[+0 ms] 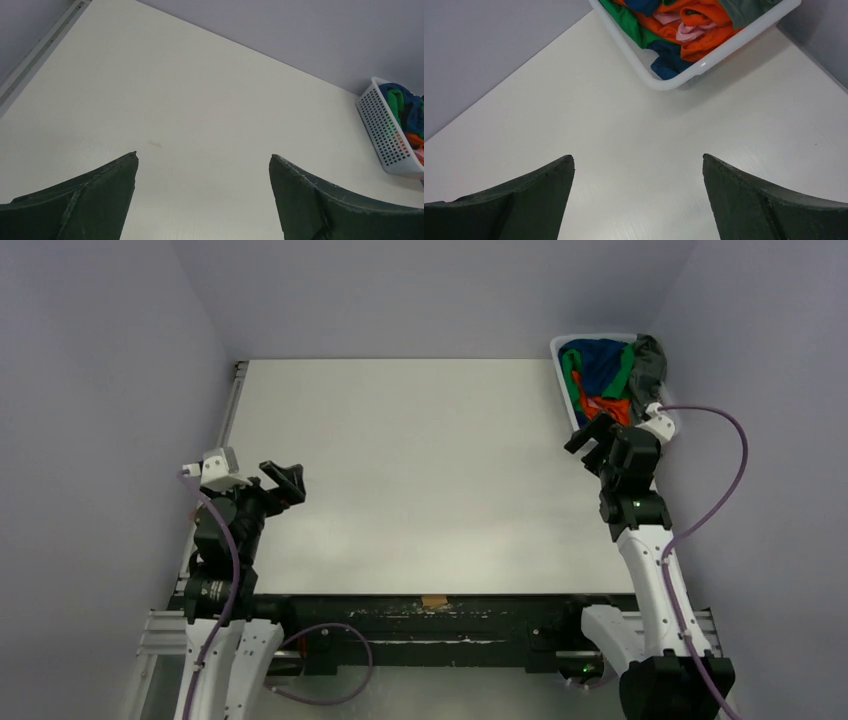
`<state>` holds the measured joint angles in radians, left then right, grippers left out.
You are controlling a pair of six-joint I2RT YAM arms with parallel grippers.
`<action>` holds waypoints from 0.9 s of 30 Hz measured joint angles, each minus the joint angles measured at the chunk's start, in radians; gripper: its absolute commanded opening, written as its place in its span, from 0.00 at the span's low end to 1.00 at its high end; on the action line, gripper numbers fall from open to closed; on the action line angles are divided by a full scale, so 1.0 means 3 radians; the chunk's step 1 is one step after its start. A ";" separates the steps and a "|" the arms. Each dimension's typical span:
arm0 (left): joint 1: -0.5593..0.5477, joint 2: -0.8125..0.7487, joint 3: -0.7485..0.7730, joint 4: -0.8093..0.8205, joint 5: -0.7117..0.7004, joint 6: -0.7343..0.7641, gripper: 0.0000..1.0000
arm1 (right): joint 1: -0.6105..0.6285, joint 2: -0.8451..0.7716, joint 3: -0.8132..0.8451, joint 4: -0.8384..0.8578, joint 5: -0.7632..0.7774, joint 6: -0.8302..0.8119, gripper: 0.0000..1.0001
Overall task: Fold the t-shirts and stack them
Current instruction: Grab crumpled tshirt from bin with the right arm
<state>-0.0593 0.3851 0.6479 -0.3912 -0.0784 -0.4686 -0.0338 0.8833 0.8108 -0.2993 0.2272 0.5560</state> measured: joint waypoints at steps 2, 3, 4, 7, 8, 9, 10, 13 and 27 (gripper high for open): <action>0.0000 0.0018 0.0000 -0.0042 -0.0036 -0.0011 1.00 | 0.0000 0.0153 0.0126 0.0000 -0.0001 -0.0051 0.99; 0.0000 0.0033 0.0003 -0.0074 -0.0052 -0.0013 1.00 | 0.0000 0.0231 0.0200 0.0000 0.0009 -0.0085 0.99; 0.0000 0.0052 0.0004 -0.0098 -0.0065 -0.0014 1.00 | 0.0003 0.0351 0.0318 -0.0014 0.0061 -0.0137 0.99; 0.0000 0.0139 0.0018 -0.0187 -0.0117 -0.0036 1.00 | 0.0001 0.0829 0.0828 -0.0089 0.0331 -0.0285 0.99; 0.0000 0.0161 0.0018 -0.0205 -0.0126 -0.0037 1.00 | -0.0003 0.0977 0.0987 -0.0109 0.0403 -0.0324 0.99; 0.0000 0.0181 0.0018 -0.0221 -0.0130 -0.0037 1.00 | -0.0018 0.1171 0.1194 -0.0136 0.0476 -0.0387 0.99; 0.0000 0.0188 0.0018 -0.0230 -0.0132 -0.0037 1.00 | -0.0034 0.1363 0.1387 -0.0132 0.0523 -0.0453 0.99; 0.0000 0.0193 0.0018 -0.0248 -0.0153 -0.0037 1.00 | -0.0112 0.1905 0.1827 -0.0083 0.0576 -0.0662 0.98; 0.0000 0.0070 -0.0031 -0.0240 -0.0389 -0.0160 1.00 | -0.0613 0.4130 0.3911 -0.0516 0.0107 -0.1216 0.84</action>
<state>-0.0593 0.4061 0.6388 -0.4633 -0.1951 -0.5167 -0.2176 2.1223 1.9842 -0.4541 0.2592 0.1913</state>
